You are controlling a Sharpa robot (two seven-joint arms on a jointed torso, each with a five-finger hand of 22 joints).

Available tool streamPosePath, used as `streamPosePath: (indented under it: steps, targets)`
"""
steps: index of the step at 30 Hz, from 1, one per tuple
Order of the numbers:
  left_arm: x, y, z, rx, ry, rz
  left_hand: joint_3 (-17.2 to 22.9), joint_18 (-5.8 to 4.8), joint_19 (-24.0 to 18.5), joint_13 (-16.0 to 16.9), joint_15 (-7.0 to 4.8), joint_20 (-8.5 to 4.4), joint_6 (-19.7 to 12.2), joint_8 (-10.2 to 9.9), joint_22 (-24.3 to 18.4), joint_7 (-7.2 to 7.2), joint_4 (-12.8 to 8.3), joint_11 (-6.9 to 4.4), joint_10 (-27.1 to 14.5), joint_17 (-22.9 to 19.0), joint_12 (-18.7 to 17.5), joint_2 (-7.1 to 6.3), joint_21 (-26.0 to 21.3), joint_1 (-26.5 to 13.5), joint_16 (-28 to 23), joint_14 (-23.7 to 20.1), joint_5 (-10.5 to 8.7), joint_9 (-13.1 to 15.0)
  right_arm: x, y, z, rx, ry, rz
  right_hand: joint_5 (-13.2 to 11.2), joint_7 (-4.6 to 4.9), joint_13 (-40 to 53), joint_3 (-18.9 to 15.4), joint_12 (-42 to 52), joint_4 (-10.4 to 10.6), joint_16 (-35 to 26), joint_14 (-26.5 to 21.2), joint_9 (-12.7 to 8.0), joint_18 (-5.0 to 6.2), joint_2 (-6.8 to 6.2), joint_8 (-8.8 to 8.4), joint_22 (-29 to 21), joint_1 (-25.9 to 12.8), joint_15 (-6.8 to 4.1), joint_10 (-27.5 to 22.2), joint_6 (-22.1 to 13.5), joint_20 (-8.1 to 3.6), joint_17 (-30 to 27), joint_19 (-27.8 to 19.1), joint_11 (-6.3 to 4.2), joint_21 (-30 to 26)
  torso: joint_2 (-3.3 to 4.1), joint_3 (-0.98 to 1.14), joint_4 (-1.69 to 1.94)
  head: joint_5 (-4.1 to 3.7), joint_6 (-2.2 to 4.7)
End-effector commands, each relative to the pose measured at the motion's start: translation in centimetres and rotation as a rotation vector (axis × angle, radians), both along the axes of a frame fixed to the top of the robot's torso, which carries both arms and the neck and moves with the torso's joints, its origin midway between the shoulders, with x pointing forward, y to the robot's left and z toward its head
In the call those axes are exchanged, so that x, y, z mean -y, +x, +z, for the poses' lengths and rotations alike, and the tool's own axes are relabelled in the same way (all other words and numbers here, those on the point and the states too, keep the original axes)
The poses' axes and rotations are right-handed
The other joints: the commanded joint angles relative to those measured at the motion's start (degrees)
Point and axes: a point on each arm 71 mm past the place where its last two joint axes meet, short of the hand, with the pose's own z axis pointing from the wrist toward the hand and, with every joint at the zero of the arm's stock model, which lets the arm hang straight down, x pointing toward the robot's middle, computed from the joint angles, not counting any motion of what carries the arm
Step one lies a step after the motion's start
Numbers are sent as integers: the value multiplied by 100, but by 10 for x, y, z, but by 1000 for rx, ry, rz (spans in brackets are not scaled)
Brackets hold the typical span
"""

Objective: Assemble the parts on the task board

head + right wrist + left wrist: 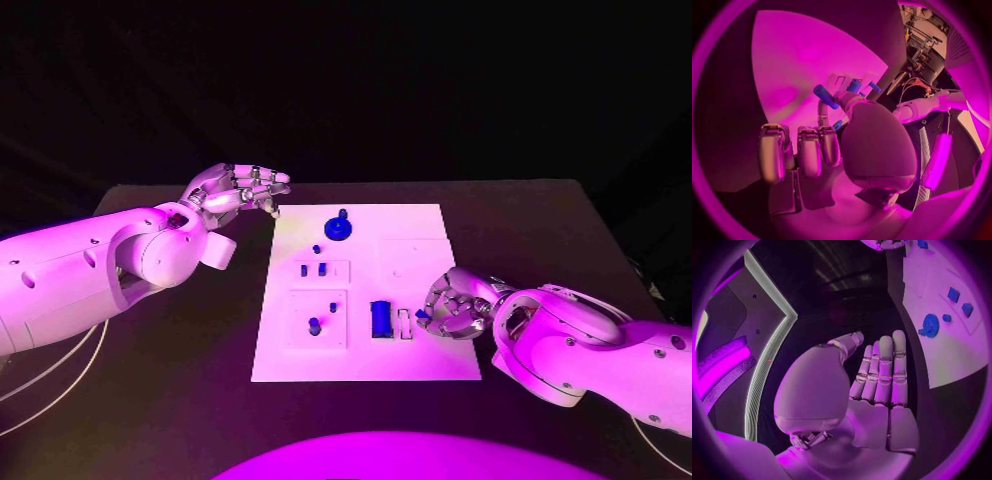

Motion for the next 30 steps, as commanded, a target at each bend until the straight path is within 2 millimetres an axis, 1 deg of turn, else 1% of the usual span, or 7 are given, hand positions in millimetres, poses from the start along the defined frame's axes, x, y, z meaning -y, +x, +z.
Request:
streamPosePath:
  steps: [1,6,7,8,10,15,30]
  targets:
    - [3,-1,1,4,-9,-16,6,33,-3,-8,3,32,-35,30,-3,-6,6,0,-59,-8,32,17,-36,41,3,-40,33,-2,-4,-2,-3,-68,57,-39,10,-42,1302,817,24,-781,-8,567,21,-6,4,30,1352,-59,-48,452,-19,-38,1307,426,-23,-19,-2,-4,-1,0,-3]
    - [3,-1,1,4,-10,-18,6,33,-3,-8,3,32,-35,30,-3,-6,6,0,-59,-8,32,17,-36,41,3,-40,33,-2,-10,0,-6,-96,55,-39,-132,-56,1298,830,12,-762,-10,566,44,-5,-19,26,1349,-350,-54,449,-13,-41,1302,423,-32,-27,-1,-5,-6,0,-4]
    - [3,-1,1,3,-10,-18,6,33,-3,-8,3,32,-35,30,-3,-6,6,0,-59,-8,32,17,-36,41,3,-40,33,-2,-10,1,-7,-98,53,-40,-141,-54,1301,811,17,-735,-10,566,43,-3,-24,21,1347,-430,-53,451,-6,-42,1303,420,-31,-38,0,-6,-4,3,-5]
    - [3,-1,1,3,-10,-19,6,33,-3,-8,3,32,-35,30,-3,-6,6,0,-59,-8,32,17,-36,41,3,-40,33,-2,-11,2,-8,-100,49,-42,-179,-53,1301,742,15,-681,-9,567,40,-3,-38,8,1347,-588,-51,451,9,-41,1304,420,-29,-38,1,-1,-4,8,-8]
    - [3,-1,1,3,-10,-19,6,33,-3,-8,3,32,-35,30,-3,-6,6,0,-59,-8,32,17,-36,41,3,-40,33,-2,-13,3,-9,-102,46,-43,-272,-52,1303,699,18,-633,-9,567,34,-3,-22,-8,1346,-700,-51,453,21,-40,1305,420,-28,-38,1,1,-2,9,-12]
    - [3,-1,1,3,-10,-19,6,33,-3,-8,3,32,-35,30,-3,-6,6,0,-59,-8,32,17,-36,41,3,-40,33,-2,-17,6,-12,-95,42,-41,-285,-50,1308,679,26,-603,-7,568,28,-4,-9,-21,1348,-769,-51,456,27,-40,1310,422,-26,-31,5,4,-2,13,-12]
    - [3,-1,1,0,-10,-22,7,32,-3,-11,3,31,-37,33,0,-4,6,2,-64,-13,37,19,-34,44,6,-42,30,-3,-26,10,-18,-96,13,-23,-332,-53,1319,594,44,-459,-5,569,19,-5,39,-46,1349,-1062,-51,464,87,-39,1315,425,-26,-26,2,0,-4,22,-27]
